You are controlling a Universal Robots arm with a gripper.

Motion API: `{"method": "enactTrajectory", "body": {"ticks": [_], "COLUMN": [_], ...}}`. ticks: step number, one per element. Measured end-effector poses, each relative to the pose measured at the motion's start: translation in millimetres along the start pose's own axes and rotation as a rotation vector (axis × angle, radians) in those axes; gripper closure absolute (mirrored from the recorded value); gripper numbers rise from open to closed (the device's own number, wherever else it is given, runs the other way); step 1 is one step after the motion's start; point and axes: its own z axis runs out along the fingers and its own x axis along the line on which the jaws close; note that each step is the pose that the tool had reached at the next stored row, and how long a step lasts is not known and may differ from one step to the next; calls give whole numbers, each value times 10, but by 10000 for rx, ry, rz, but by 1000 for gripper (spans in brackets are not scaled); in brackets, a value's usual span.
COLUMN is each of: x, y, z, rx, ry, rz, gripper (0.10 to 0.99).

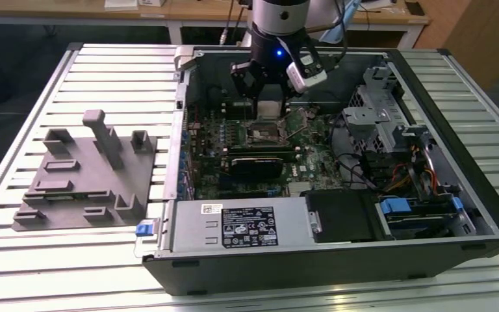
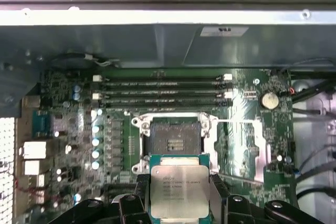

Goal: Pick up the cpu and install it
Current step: 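Pick up the cpu and move it towards the insertion slot, then place the cpu into insertion slot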

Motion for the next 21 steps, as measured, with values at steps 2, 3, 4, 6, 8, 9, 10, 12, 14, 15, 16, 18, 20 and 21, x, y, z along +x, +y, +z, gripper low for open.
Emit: {"method": "enactTrajectory", "body": {"ticks": [2,3,4,6,8,9,10,12,14,15,16,18,20,21], "x": [-3,-4,-4,-4,-4,-4,-4,-4,-4,-4,-4,-5,-5,-5], "y": [19,20,20,20,20,20,20,20,20,20,20,20,20,20], "z": [17,18,18,20,21,21,21,22,22,22,22,23,23,23], "rx": [-1,-2,-1,1,0,0,1,0,0,0,0,1,7,12], "ry": [0,-1,0,0,0,0,0,0,0,0,0,-1,-22,-36], "rz": [0,0,0,0,0,0,0,0,0,0,0,20,319,499], "gripper": [549,549,549,549,549,549,549,549,549,549,549,549,549,549]}}
